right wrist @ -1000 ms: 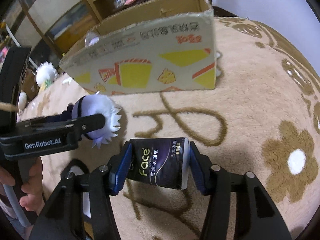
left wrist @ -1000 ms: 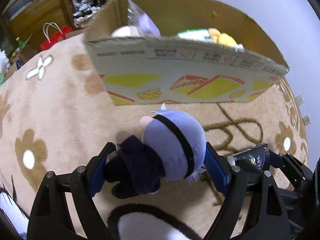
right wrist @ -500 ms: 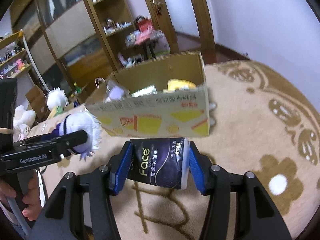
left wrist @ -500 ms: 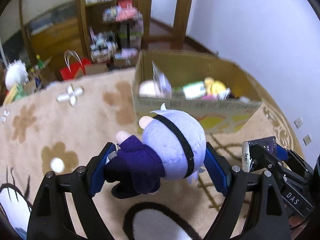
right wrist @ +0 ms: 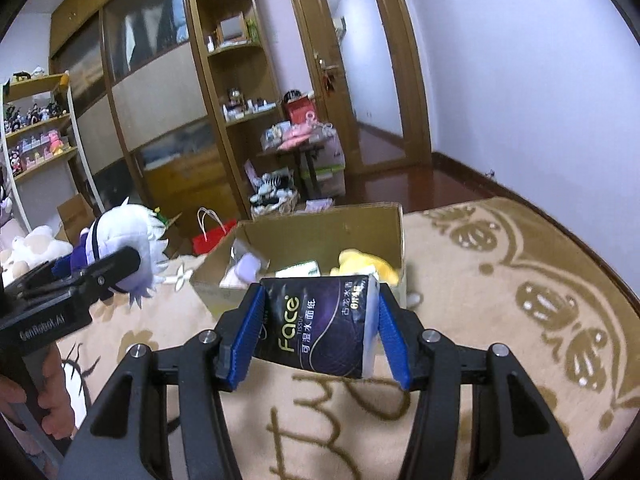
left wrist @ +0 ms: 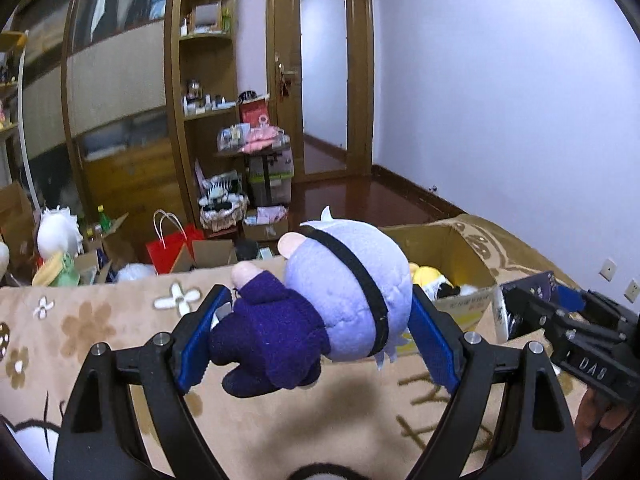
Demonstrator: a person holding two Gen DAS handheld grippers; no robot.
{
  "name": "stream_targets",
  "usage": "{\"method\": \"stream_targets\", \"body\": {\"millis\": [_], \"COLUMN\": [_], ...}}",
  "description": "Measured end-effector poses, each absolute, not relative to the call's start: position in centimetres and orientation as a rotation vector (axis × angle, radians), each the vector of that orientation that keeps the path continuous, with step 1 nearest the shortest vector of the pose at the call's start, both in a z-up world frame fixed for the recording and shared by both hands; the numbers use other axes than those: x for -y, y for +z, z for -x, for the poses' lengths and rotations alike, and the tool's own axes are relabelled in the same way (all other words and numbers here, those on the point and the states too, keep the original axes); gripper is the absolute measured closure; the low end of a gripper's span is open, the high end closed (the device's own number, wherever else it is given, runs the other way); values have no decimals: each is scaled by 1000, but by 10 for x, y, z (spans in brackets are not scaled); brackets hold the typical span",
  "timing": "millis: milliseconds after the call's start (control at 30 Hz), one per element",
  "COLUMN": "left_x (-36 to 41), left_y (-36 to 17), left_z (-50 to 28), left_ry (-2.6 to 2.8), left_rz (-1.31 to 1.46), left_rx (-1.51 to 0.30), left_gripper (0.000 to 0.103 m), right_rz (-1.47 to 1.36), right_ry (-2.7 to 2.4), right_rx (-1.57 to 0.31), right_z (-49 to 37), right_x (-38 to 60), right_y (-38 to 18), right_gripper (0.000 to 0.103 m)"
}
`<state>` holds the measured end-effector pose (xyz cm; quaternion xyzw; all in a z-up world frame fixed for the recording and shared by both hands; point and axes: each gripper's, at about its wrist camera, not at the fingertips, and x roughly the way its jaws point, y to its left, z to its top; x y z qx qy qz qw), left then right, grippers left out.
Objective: Organize soft objects
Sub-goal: 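Lift and carry the doll and tissue pack over the box with both tools, then open both tools to drop the doll and tissue pack into the box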
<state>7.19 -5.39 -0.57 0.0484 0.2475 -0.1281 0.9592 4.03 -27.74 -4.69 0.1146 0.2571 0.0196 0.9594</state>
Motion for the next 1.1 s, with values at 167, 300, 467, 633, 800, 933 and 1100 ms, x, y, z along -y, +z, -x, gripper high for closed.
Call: {"method": "stream_targets", "body": {"millis": [167,300,467,633,800,933,1100], "left_x": [56,60,68,83,91,95,95], "left_y": [2,7,16,18,18,12,1], "left_z": [-75,-81,-98,-115,-134,-148,-162], "left_ry": [-264,-265,-263,-295,-307,-301,-315], "left_rz": [-108,-136,-137,-173,-184,-187,-159], "left_rx": [-476,-451,-422,-394,-396,-404,-449], "left_gripper": [17,17,17,17,17,16,16], "right_rz": [-228,-203,-174,-148,-143,-142,-164], "right_ry": [41,42,30,13,18,18,22], "right_rx": [-483,-452,-419,-401,-400,-400,-424], "right_z": [-46,-54,-67,-79,-89,-93,-104], "right_x": [280,281,284,290,294,293,291], "right_y": [-33,-23,-13,-9,-9,-10,-18], "right_gripper": [45,45,45,45,45,45,45]}}
